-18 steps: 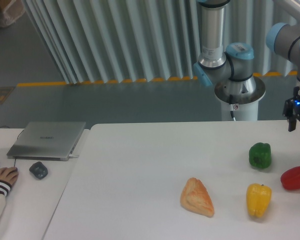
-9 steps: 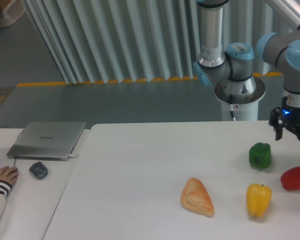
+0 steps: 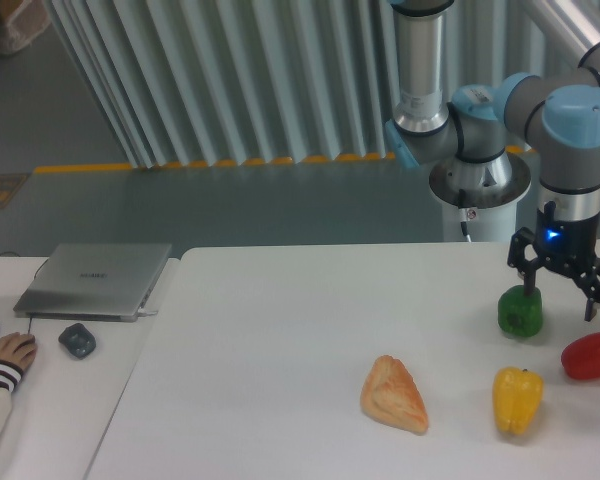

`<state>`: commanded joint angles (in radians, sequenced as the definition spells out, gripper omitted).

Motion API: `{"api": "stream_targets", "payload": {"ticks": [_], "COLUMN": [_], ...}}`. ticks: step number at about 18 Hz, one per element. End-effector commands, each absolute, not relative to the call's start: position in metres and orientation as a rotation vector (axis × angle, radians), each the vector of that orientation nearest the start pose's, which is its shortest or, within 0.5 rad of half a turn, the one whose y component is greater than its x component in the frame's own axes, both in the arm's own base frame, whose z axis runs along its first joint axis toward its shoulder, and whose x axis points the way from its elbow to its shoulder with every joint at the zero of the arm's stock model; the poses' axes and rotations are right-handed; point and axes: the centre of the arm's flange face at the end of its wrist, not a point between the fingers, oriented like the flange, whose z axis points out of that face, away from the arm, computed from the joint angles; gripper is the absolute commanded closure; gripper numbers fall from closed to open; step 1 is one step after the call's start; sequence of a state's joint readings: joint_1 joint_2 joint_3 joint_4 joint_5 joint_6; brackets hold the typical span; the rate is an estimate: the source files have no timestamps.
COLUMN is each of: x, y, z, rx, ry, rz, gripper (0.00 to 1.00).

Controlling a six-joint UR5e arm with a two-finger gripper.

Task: Place the yellow pepper in a basket
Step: 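Lower the open gripper past the green pepper onto the yellow pepper, then close the gripper on the yellow pepper and lift it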

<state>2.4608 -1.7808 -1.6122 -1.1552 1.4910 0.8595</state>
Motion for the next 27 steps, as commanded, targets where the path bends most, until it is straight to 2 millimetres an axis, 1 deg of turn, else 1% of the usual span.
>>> {"api": "stream_targets", "payload": {"ticks": [2, 3, 4, 5, 6, 7, 8, 9, 10, 13, 15, 16, 19, 22, 25, 27], "x": [-0.358, -0.355, -0.357, -0.358, -0.352, -0.345, -0.348, -0.355, -0.358, -0.364, -0.370, -0.369, -0.368, -0.368, -0.369, -0.371], "y": [0.495, 0.504, 0.510, 0.512, 0.520, 0.529, 0.531, 0.537, 0.539, 0.543, 0.544, 0.544, 0.547, 0.550, 0.552, 0.554], "z": [0.388, 0.381, 0.371, 0.364, 0.361, 0.362, 0.361, 0.354, 0.349, 0.348, 0.342, 0.334, 0.330, 0.318, 0.314, 0.303], "rx": [-2.923, -2.908, -2.915, -2.942, -2.964, -2.965, -2.965, -2.973, -2.981, -2.979, -2.985, -2.997, -3.002, -3.022, -3.025, -3.036], "ry": [-0.171, -0.206, -0.234, -0.248, -0.233, -0.207, -0.207, -0.212, -0.216, -0.214, -0.224, -0.222, -0.215, -0.214, -0.209, -0.210], "rz": [0.152, 0.168, 0.178, 0.211, 0.239, 0.255, 0.255, 0.252, 0.253, 0.260, 0.253, 0.242, 0.231, 0.219, 0.213, 0.199], "gripper": [0.00, 0.00, 0.00, 0.00, 0.00, 0.00, 0.00, 0.00, 0.00, 0.00, 0.00, 0.00, 0.00, 0.00, 0.00, 0.00]}}
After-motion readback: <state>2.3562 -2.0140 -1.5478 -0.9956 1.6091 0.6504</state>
